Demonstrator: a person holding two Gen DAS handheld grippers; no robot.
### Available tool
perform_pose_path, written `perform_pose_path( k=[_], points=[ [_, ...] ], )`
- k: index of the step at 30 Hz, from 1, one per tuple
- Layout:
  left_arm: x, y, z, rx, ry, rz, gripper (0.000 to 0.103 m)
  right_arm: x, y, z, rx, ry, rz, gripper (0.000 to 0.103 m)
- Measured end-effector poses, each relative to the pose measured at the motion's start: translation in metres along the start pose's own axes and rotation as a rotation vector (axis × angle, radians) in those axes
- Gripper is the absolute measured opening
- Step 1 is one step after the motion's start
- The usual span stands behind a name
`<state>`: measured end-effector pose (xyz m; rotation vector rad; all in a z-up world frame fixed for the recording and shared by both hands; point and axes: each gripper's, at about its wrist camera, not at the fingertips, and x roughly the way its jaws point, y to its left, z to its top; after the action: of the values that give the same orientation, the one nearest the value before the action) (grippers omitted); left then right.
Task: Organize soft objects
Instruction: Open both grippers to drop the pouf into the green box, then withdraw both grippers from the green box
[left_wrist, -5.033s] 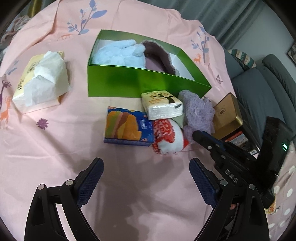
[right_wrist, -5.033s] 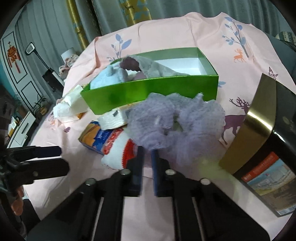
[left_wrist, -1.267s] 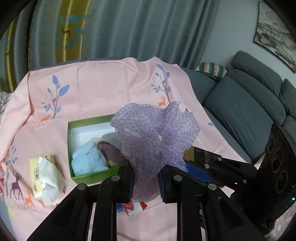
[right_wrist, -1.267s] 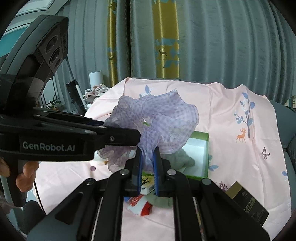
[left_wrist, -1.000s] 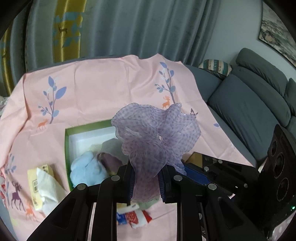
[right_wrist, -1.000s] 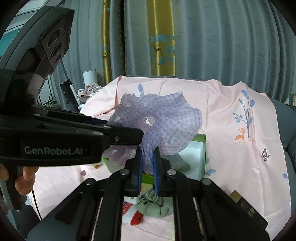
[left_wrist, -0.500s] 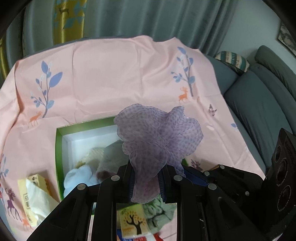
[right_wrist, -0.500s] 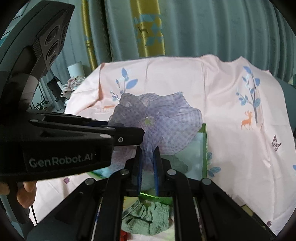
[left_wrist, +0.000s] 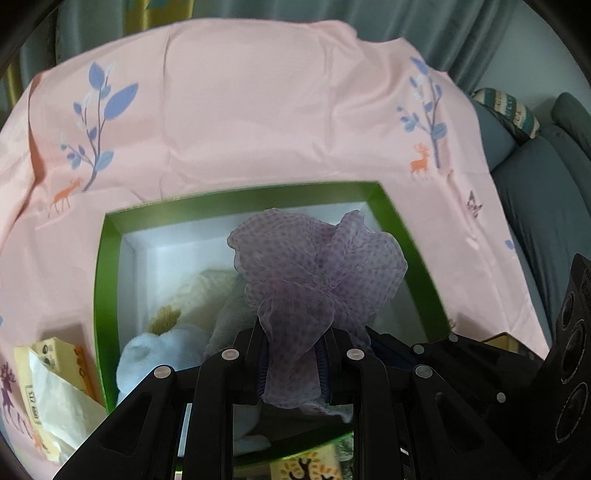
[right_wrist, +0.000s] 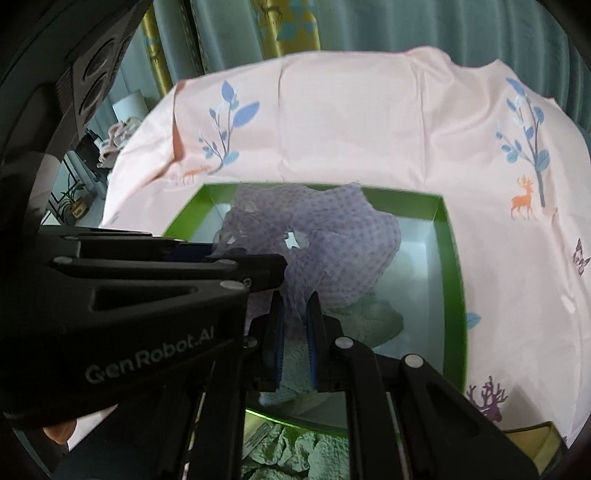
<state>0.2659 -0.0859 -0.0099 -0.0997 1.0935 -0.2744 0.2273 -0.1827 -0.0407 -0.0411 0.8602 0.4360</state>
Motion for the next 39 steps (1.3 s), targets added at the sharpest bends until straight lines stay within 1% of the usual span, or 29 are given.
perform_pose_path(
  k=[5, 8, 10, 11, 12, 14, 16, 17, 18, 19, 20, 21, 24, 26, 27, 29, 30, 31, 33, 39],
  points=[
    [0.012, 0.008, -0.003, -0.022, 0.027, -0.004, 0.022, 0.009, -0.002, -0.002, 0.002, 0.038, -0.003, 0.017],
    [0.017, 0.012, -0.005, -0.036, 0.043, -0.002, 0.022, 0.012, -0.003, -0.004, 0.003, 0.051, -0.009, 0.023],
    [0.018, 0.014, -0.005, -0.05, 0.052, -0.007, 0.022, 0.011, -0.005, -0.005, 0.01, 0.051, -0.013, 0.03],
    [0.018, 0.015, -0.005, -0.056, 0.056, -0.009, 0.024, 0.01, -0.006, -0.005, 0.015, 0.05, -0.015, 0.035],
    [0.018, 0.015, -0.006, -0.06, 0.059, -0.008, 0.031, 0.008, -0.006, -0.005, 0.022, 0.047, -0.017, 0.042],
    [0.015, 0.015, -0.007, -0.063, 0.059, -0.016, 0.037, 0.002, -0.008, -0.007, 0.032, 0.039, -0.031, 0.048],
    [0.008, 0.011, -0.008, -0.056, 0.043, -0.003, 0.046, -0.006, -0.01, -0.009, 0.042, 0.03, -0.034, 0.05],
    [0.004, 0.01, -0.008, -0.051, 0.033, 0.002, 0.06, -0.009, -0.01, -0.01, 0.043, 0.022, -0.033, 0.05],
    [-0.002, 0.008, -0.008, -0.046, 0.017, -0.005, 0.071, -0.014, -0.01, -0.011, 0.042, 0.013, -0.035, 0.052],
    [-0.007, 0.006, -0.008, -0.044, 0.004, -0.014, 0.074, -0.022, -0.01, -0.012, 0.041, -0.002, -0.042, 0.053],
    [-0.013, 0.005, -0.008, -0.041, -0.01, -0.014, 0.081, -0.027, -0.009, -0.014, 0.042, -0.013, -0.046, 0.057],
    [-0.019, 0.003, -0.009, -0.034, -0.027, -0.005, 0.083, -0.033, -0.009, -0.015, 0.043, -0.023, -0.05, 0.06],
    [-0.038, 0.0, -0.013, -0.009, -0.066, 0.024, 0.083, -0.053, -0.007, -0.019, 0.053, -0.057, -0.07, 0.068],
    [-0.048, 0.0, -0.017, -0.006, -0.082, 0.032, 0.083, -0.066, -0.005, -0.022, 0.057, -0.074, -0.083, 0.071],
    [-0.055, 0.0, -0.02, -0.008, -0.092, 0.037, 0.084, -0.072, -0.004, -0.024, 0.057, -0.08, -0.088, 0.077],
    [-0.066, 0.001, -0.027, -0.011, -0.106, 0.037, 0.086, -0.085, -0.001, -0.028, 0.057, -0.099, -0.094, 0.084],
    [-0.071, 0.001, -0.03, -0.012, -0.114, 0.041, 0.09, -0.091, 0.001, -0.03, 0.056, -0.108, -0.094, 0.084],
    [-0.076, 0.001, -0.034, -0.01, -0.118, 0.048, 0.091, -0.097, 0.003, -0.031, 0.056, -0.115, -0.095, 0.085],
    [-0.084, 0.0, -0.043, -0.008, -0.127, 0.052, 0.091, -0.11, 0.007, -0.036, 0.059, -0.134, -0.104, 0.089],
    [-0.108, -0.004, -0.076, 0.015, -0.133, 0.078, 0.091, -0.143, 0.021, -0.055, 0.048, -0.17, -0.116, 0.095]
  ],
)
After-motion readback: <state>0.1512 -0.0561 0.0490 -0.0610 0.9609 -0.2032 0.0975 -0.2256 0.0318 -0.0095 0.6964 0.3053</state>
